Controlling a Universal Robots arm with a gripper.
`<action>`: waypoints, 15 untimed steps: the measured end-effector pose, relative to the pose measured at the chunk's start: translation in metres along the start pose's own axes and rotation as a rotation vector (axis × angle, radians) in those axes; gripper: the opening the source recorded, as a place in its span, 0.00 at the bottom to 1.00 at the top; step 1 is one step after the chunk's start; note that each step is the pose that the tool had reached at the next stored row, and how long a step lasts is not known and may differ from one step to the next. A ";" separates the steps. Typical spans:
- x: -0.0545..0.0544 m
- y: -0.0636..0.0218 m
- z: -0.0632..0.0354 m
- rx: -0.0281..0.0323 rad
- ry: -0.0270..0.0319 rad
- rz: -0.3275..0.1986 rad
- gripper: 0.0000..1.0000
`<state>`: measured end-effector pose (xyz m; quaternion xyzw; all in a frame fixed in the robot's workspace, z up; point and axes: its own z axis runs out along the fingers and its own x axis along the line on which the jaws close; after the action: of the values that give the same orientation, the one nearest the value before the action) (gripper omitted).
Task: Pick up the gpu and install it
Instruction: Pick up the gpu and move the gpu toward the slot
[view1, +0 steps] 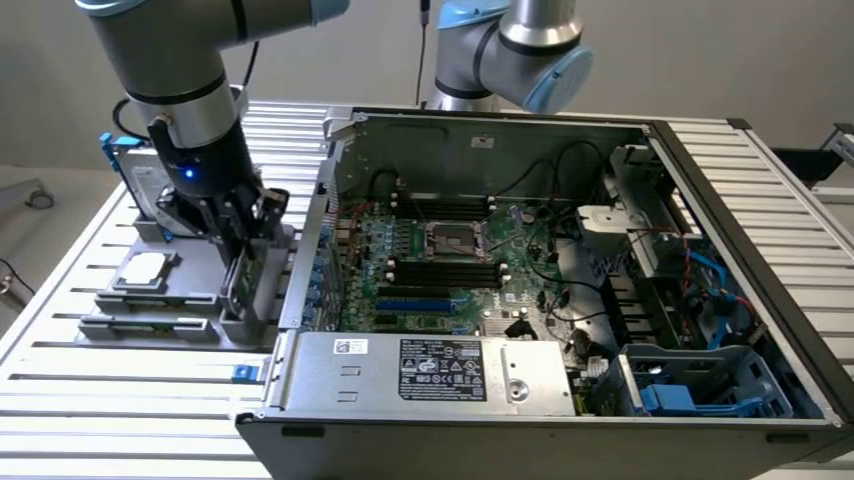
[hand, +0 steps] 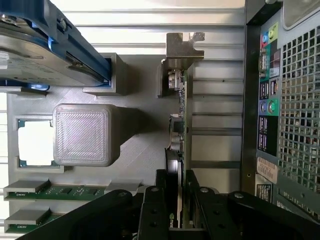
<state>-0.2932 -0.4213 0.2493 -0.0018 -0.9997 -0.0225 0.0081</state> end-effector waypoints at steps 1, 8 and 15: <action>0.000 0.0001 -0.0026 -0.0002 0.0000 0.000 0.27; 0.000 0.0014 -0.0298 -0.0005 0.0000 0.000 0.27; 0.001 0.0028 -0.0617 -0.0006 0.0000 0.000 0.27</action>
<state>-0.2931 -0.4213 0.3110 -0.0018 -0.9997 -0.0228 0.0080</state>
